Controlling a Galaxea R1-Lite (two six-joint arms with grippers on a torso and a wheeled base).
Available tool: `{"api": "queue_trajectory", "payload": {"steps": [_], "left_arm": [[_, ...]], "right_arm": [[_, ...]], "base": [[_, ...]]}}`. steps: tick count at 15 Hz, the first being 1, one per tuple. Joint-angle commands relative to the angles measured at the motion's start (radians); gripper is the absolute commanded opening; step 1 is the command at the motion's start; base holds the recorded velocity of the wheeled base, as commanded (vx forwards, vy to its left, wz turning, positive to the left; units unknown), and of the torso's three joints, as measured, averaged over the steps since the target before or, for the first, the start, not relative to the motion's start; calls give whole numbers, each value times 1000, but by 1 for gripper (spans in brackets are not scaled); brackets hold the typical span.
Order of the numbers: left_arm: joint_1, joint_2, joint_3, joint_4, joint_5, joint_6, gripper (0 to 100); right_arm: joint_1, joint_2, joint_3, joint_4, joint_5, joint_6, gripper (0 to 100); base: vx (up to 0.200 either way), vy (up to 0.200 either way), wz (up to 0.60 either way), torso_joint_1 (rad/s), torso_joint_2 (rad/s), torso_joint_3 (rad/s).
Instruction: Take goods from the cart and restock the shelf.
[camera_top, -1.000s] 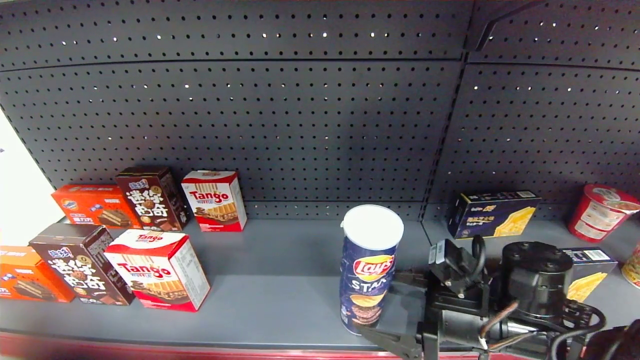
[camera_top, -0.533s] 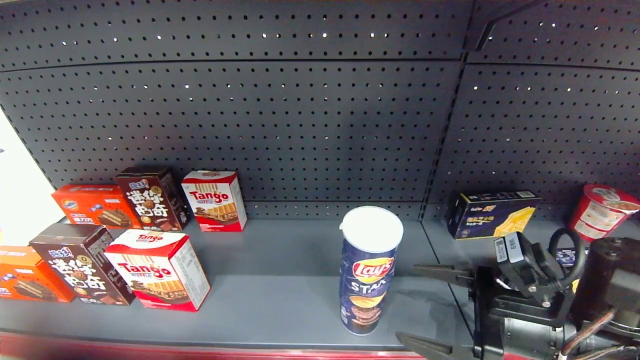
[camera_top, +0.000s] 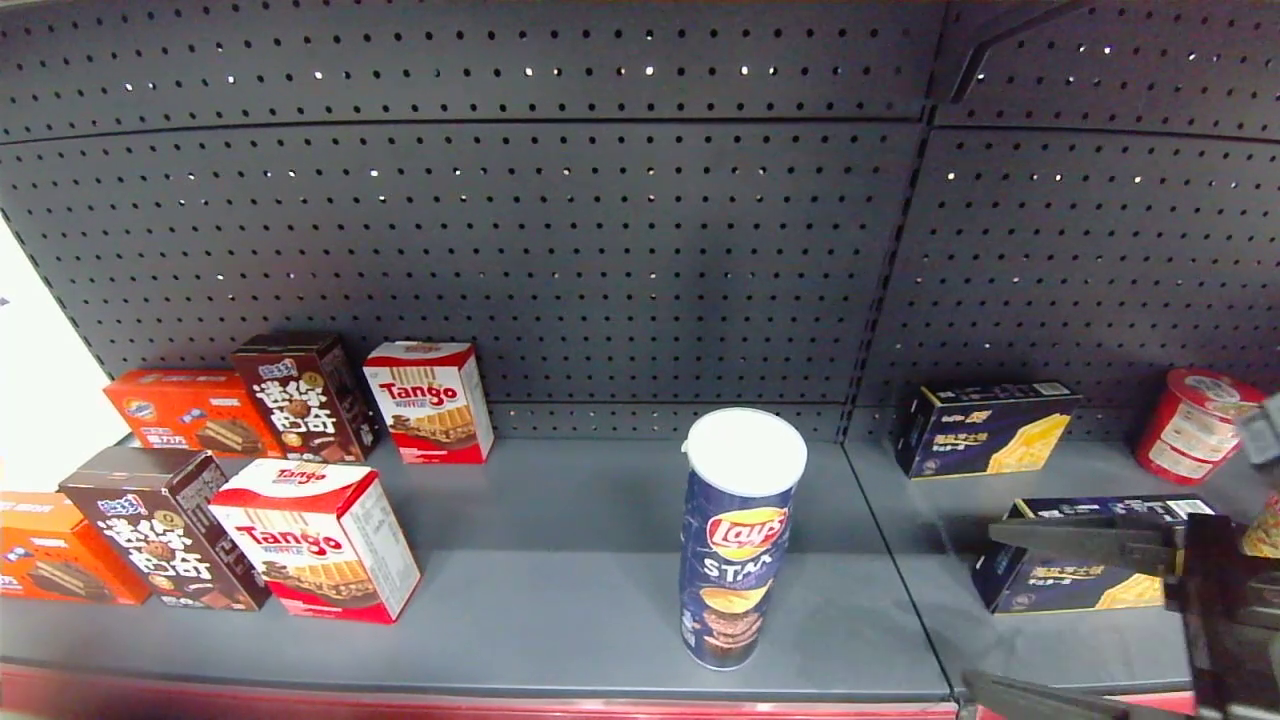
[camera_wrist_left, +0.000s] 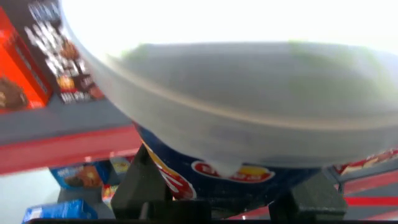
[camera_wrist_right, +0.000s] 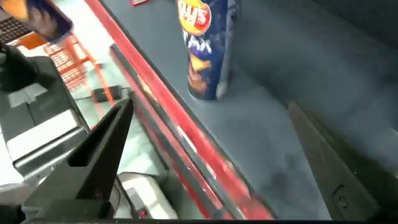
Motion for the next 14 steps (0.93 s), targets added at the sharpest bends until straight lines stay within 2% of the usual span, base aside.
{"api": "queue_trajectory", "payload": {"steps": [1, 3, 4, 5, 7, 9, 10, 11, 13, 14], "left_arm": [[0, 2, -68, 10, -11, -2, 0], [-7, 3, -120, 44, -62, -3, 0], [-18, 17, -184, 111, -117, -3, 0], [-26, 57, -224, 144, -141, -2, 0], [-52, 172, -307, 145, -171, 0, 0], [-73, 330, -401, 138, -192, 7, 0], [-73, 330, -401, 138, -192, 7, 0], [-135, 509, -500, 61, -210, 7, 0], [-190, 667, -540, -80, -212, 9, 0], [-234, 733, -553, -132, -212, 9, 0]], "right_arm": [[37, -280, 42, 133, -85, 5, 100], [24, -343, 39, 196, -91, 22, 100], [23, -368, 44, 206, -91, 71, 100], [21, -380, 51, 208, -92, 79, 100], [20, -406, 56, 209, -95, 80, 100], [8, -457, 84, 228, -167, 80, 100], [8, -457, 84, 228, -167, 80, 100], [-23, -549, 151, 231, -230, 91, 100], [-137, -625, 202, 234, -233, 96, 100], [-190, -647, 215, 234, -230, 96, 100]], "base": [[0, 0, 0, 0, 0, 0], [0, 0, 0, 0, 0, 0], [0, 0, 0, 0, 0, 0], [0, 0, 0, 0, 0, 0], [0, 0, 0, 0, 0, 0], [0, 0, 0, 0, 0, 0], [0, 0, 0, 0, 0, 0], [0, 0, 0, 0, 0, 0], [0, 0, 0, 0, 0, 0], [0, 0, 0, 0, 0, 0]]}}
